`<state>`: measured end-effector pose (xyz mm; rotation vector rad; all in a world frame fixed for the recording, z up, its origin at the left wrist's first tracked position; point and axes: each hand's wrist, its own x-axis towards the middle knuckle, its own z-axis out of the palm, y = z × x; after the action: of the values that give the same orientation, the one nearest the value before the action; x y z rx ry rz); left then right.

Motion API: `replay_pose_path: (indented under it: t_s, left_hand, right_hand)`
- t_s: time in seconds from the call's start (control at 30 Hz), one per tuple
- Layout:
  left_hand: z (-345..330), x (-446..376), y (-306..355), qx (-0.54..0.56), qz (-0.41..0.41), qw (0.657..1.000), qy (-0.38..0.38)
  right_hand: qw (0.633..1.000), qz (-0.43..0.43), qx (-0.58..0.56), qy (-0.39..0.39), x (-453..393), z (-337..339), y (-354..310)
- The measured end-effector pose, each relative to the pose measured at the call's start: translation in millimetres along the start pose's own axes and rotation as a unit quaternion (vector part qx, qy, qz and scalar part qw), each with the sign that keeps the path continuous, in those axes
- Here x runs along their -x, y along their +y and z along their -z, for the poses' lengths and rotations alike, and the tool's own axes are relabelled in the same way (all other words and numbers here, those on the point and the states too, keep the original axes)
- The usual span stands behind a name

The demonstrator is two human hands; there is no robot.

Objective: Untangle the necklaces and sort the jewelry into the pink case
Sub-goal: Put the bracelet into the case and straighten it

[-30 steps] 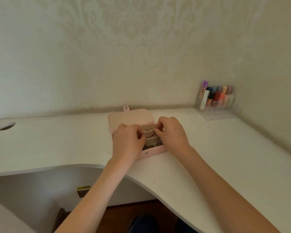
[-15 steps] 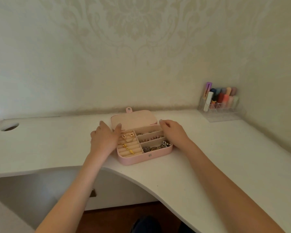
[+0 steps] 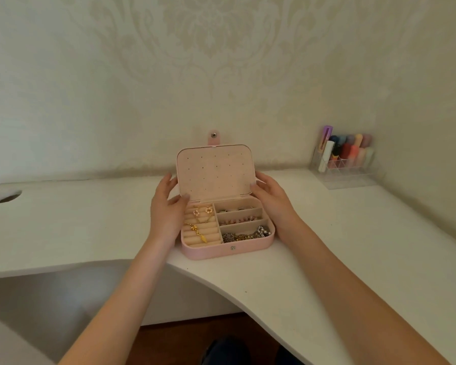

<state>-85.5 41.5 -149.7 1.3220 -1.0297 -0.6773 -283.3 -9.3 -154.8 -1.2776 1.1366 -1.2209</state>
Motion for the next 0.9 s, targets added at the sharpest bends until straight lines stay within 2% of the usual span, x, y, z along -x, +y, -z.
replay_pose_path:
  t_s: [0.17,0.27,0.4,0.6,0.7,0.8,0.9]
  left_hand:
    - [0.7,2.9,-0.4,0.019,-0.058,0.998,0.021]
    - [-2.7,6.4,3.0,-0.003,-0.103,0.994,0.047]
    - [-3.9,8.1,1.0,-0.020,-0.136,0.989,0.060]
    - [-0.5,6.0,-9.1,-0.085,-0.148,0.984,0.052]
    - [-0.6,5.4,-5.5,-0.038,-0.093,0.995,0.000]
    - [-0.8,5.8,4.0,0.038,0.013,0.992,-0.121]
    - [-1.0,8.0,3.3,-0.073,0.022,0.971,-0.228]
  right_hand:
    - [0.997,0.071,-0.023,0.008,3.9,4.8,-2.9]
    - [0.984,0.162,0.055,0.057,4.3,6.4,-9.0]
    - [0.956,0.229,0.155,0.101,9.3,10.2,-7.4]
    - [0.954,0.212,0.195,0.078,7.3,26.4,-6.2]
    - [0.962,0.174,0.195,0.082,7.1,30.7,-5.9]
    - [0.977,0.137,0.158,0.045,10.8,27.6,-12.1]
    - [0.977,0.106,0.184,-0.038,17.4,21.9,-10.0]
